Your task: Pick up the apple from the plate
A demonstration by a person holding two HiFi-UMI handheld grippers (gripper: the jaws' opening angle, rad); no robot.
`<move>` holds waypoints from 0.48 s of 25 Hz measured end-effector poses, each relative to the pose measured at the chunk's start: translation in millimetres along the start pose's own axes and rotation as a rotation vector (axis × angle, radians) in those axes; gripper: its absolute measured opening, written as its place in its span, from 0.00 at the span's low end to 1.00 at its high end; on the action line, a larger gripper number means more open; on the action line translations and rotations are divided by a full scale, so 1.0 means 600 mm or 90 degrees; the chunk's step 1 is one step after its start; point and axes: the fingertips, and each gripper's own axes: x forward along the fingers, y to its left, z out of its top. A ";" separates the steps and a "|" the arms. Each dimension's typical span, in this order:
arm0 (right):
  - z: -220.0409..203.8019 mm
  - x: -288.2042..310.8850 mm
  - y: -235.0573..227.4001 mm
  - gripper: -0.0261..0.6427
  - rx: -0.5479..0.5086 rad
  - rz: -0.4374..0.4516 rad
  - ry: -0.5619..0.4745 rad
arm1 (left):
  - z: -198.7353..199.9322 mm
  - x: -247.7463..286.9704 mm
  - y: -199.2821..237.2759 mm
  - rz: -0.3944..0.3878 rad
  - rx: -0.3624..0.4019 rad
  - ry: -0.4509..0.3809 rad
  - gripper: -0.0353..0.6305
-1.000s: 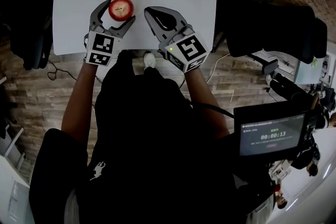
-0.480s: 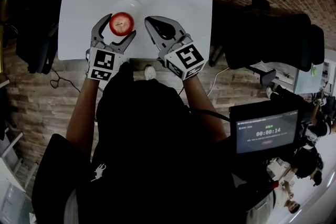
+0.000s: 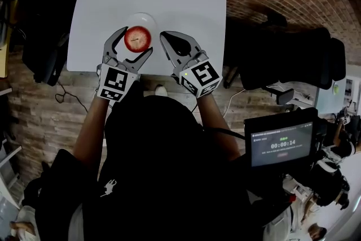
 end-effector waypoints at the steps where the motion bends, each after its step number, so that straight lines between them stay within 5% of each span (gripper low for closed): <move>1: -0.001 0.002 0.000 0.04 -0.001 0.000 -0.001 | -0.002 -0.001 0.000 -0.002 -0.001 0.000 0.66; 12: 0.035 -0.032 0.010 0.04 -0.015 -0.002 -0.026 | 0.031 -0.046 -0.027 -0.005 0.006 -0.009 0.66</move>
